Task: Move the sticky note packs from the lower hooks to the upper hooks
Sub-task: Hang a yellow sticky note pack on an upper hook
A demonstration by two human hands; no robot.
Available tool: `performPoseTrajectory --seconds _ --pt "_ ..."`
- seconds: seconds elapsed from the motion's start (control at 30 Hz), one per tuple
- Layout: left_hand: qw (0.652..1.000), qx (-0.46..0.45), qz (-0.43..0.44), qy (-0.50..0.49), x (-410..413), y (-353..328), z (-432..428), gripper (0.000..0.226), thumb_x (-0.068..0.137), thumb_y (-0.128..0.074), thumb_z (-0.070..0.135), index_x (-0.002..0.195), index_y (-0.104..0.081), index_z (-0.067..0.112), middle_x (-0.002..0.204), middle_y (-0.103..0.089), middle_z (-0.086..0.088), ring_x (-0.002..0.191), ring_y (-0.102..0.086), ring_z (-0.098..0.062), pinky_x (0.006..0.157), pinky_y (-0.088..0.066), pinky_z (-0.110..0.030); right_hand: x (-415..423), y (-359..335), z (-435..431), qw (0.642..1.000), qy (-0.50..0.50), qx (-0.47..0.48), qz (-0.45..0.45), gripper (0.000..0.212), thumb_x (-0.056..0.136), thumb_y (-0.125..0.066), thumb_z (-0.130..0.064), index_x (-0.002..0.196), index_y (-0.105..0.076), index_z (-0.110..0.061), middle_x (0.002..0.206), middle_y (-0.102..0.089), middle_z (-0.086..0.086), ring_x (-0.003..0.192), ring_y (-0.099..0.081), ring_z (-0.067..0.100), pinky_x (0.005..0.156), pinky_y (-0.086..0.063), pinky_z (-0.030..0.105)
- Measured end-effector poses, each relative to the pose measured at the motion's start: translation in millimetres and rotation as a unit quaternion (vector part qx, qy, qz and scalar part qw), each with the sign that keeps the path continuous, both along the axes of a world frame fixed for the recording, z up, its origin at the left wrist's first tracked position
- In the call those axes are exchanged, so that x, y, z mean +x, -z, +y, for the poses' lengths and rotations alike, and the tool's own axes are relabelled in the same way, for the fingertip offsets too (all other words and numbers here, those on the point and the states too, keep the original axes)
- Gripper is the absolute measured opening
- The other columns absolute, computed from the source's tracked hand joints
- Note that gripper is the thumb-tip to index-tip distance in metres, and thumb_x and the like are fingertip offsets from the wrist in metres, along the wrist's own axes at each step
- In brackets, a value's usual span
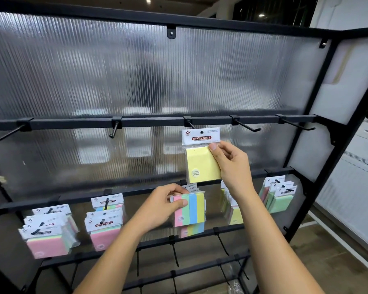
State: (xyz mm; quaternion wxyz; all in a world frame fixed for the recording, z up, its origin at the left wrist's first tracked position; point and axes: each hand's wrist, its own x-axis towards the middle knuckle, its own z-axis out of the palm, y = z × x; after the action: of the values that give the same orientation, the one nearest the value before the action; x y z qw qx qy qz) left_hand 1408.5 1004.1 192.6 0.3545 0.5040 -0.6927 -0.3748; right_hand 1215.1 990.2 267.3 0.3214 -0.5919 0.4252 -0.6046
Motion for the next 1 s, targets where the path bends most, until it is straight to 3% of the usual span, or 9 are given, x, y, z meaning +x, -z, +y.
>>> performPoseTrajectory --seconds 0.17,0.3,0.43,0.73,1.0 --pt "1.0 0.002 0.001 0.001 -0.8 1.0 -0.2 0.018 0.088 -0.069 0.018 0.103 -0.067 0.028 0.105 -0.069 0.01 0.098 -0.065 -0.002 0.083 -0.057 -0.034 2.6 -2.8 -3.0 1.0 -0.003 -0.001 0.006 0.031 0.096 -0.059 -0.029 0.093 -0.065 0.002 0.09 -0.064 0.025 0.074 -0.054 0.016 0.062 -0.04 0.032" --pt "1.0 0.002 0.001 0.002 -0.8 3.3 -1.2 0.018 0.087 -0.07 0.018 0.101 -0.068 0.03 0.103 -0.07 0.01 0.098 -0.065 -0.004 0.085 -0.057 -0.037 3.9 -6.9 -5.1 1.0 -0.002 -0.003 0.004 0.033 0.096 -0.06 -0.029 0.091 -0.063 0.003 0.083 -0.06 0.024 0.072 -0.05 0.016 0.06 -0.037 0.03" --pt "1.0 0.002 0.0 -0.002 0.2 4.9 -2.7 0.018 0.087 -0.07 0.019 0.099 -0.068 0.031 0.102 -0.071 0.01 0.099 -0.065 -0.005 0.086 -0.056 -0.04 1.6 -5.3 -5.2 1.0 0.0 -0.001 0.003 0.034 0.095 -0.06 -0.031 0.092 -0.064 0.002 0.09 -0.06 0.029 0.073 -0.05 0.018 0.063 -0.037 0.033" --pt "1.0 0.004 0.001 0.004 -2.7 3.5 -2.6 0.017 0.087 -0.07 0.019 0.1 -0.067 0.031 0.104 -0.07 0.009 0.099 -0.065 -0.005 0.083 -0.057 -0.039 -0.7 -4.9 -0.1 1.0 -0.001 0.01 -0.012 0.018 0.095 -0.06 -0.03 0.095 -0.071 -0.015 0.098 -0.071 0.013 0.082 -0.064 0.018 0.07 -0.05 0.038" --pt "1.0 0.003 -0.001 0.005 -2.7 3.4 -1.3 0.018 0.087 -0.07 0.019 0.099 -0.066 0.032 0.104 -0.07 0.009 0.099 -0.065 -0.006 0.085 -0.056 -0.041 -1.6 -6.4 3.7 1.0 -0.004 0.005 -0.03 0.014 0.095 -0.061 -0.026 0.096 -0.071 -0.017 0.097 -0.072 0.009 0.08 -0.064 0.012 0.067 -0.051 0.03"
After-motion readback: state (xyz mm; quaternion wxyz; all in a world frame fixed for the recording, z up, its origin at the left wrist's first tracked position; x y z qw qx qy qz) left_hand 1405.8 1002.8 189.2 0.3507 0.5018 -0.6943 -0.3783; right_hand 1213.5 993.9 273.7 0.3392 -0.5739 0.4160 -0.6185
